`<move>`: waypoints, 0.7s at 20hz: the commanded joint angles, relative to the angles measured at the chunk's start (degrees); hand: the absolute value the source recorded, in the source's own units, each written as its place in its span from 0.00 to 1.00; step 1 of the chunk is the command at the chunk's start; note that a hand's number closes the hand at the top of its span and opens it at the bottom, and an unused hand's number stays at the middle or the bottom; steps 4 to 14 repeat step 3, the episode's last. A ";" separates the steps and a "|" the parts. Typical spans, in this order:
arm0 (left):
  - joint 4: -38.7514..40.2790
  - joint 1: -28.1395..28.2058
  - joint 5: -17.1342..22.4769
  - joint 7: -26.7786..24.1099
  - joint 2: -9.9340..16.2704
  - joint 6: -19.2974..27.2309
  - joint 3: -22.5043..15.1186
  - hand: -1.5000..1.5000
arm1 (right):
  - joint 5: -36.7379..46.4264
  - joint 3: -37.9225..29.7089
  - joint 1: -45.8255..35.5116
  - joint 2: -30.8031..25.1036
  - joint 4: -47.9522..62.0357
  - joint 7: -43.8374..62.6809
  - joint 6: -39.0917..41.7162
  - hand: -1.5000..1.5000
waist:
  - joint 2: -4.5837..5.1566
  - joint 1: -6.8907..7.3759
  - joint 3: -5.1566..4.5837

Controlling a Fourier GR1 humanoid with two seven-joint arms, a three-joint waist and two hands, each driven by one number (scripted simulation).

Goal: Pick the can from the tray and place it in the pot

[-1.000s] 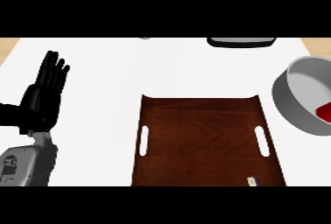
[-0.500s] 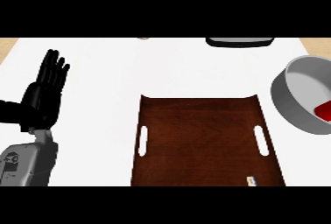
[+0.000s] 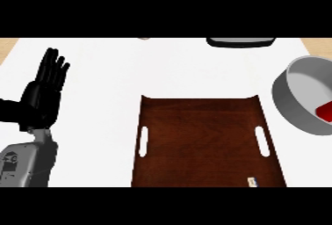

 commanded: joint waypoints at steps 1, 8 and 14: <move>-4.24 3.02 2.17 1.94 1.78 -1.96 1.65 0.50 | -5.03 -2.91 5.08 5.35 1.53 -8.30 2.07 0.00 | -0.07 0.34 0.01; 1.14 0.67 -1.18 -2.17 -1.34 0.65 -0.52 0.50 | -10.06 -6.81 7.29 2.89 1.11 -8.09 5.29 0.00 | 0.01 -0.06 -0.01; 1.14 0.67 -1.18 -2.17 -1.34 0.65 -0.52 0.50 | -10.06 -6.81 7.29 2.89 1.11 -8.09 5.29 0.00 | 0.01 -0.06 -0.01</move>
